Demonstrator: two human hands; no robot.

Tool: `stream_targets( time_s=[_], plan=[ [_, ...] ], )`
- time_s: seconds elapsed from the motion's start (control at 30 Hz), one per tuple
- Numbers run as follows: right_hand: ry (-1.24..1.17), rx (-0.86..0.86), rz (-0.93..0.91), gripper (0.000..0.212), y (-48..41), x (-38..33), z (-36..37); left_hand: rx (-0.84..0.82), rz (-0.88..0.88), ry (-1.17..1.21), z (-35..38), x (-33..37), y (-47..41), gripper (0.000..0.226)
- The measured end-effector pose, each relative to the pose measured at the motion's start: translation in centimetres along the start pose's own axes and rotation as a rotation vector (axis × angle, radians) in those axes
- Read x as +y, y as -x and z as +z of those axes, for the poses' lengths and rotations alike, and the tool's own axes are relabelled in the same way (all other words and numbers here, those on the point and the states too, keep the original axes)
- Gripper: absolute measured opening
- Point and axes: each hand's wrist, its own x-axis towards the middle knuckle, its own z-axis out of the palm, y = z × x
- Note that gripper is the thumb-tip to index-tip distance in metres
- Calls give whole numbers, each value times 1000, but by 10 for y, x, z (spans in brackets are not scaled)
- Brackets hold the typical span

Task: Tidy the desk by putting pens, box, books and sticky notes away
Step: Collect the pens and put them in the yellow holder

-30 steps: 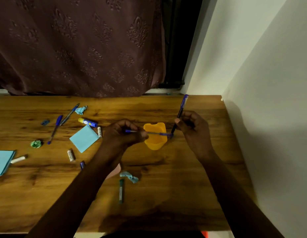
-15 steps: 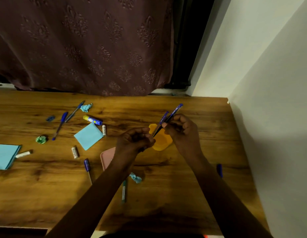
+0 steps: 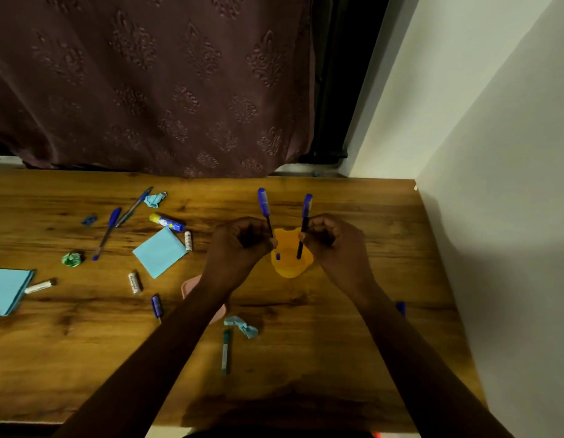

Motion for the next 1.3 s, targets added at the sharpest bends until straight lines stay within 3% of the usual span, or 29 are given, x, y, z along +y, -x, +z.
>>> stream_targets(
  time_s=[0.4,0.63,0.8,0.93,1.03,1.17,1.3],
  plan=[
    [393,-264,0,9,-14,-10,23,86,-28,-280,18,-28,-9,12],
    [445,-244,62,9,-20,-14,38,85,-84,-282,17,-29,-7,3],
    [485,-264,76,13,-20,-13,40,79,-84,-291,12,-26,-4,15],
    [421,-193,39,24,-15,-13,27,109,-58,-297,6,-24,1,31],
    [390,-102,33,19,-5,-8,2,149,-25,-325,0,-22,6,32],
    [394,1,109,11,22,6,-40,140,7,-324,1,-12,20,33],
    [467,58,254,5,53,30,-72,24,53,-273,14,0,42,24]
  ],
)
